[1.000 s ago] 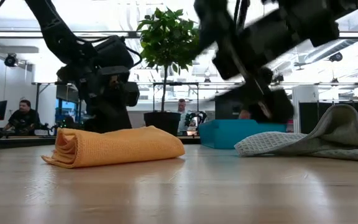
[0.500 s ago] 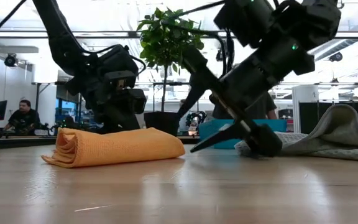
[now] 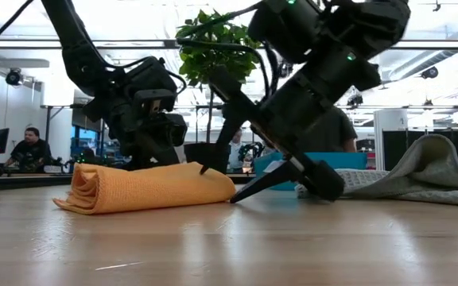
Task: Fold microfiber towels
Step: Put the orange microfiber towel into the blue bin
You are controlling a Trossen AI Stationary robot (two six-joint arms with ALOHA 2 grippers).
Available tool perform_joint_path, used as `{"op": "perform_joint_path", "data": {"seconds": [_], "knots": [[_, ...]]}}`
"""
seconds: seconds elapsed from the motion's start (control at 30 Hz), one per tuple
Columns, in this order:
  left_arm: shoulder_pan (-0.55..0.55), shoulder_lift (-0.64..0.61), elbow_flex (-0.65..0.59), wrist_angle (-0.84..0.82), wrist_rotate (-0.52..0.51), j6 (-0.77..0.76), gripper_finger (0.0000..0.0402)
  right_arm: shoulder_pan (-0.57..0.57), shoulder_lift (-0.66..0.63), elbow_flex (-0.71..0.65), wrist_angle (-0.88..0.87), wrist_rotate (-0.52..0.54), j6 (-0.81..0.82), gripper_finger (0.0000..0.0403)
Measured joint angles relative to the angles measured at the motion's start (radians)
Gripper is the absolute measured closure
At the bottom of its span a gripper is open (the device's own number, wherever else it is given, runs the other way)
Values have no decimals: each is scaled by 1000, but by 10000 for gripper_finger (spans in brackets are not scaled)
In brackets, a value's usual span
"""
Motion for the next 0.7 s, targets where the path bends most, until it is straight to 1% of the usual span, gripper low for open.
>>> {"op": "perform_joint_path", "data": {"seconds": [0.1, 0.2, 0.3, 0.43, 0.53, 0.63, 0.7], "knots": [[3, -11, 0, -5, 2, -5, 210, -4, 2, 30, -32, -2, -62, 192], [5, -33, -1, -15, 42, 7, 210, -5, -5, 53, -48, -8, -196, 192], [-1, -66, -4, -66, 97, 51, 210, -5, -24, 76, -57, -24, -383, 192], [-30, -137, -23, -231, 89, 169, 210, 31, -54, 125, -110, -63, -653, 192], [-58, -209, -37, -351, 17, 264, 210, 73, -58, 164, -188, -72, -843, 192], [-98, -302, -46, -490, -134, 362, 211, 105, -63, 197, -229, -61, -1022, 191], [-134, -365, -47, -560, -246, 423, 211, 123, -65, 208, -262, -36, -1083, 191]]}}
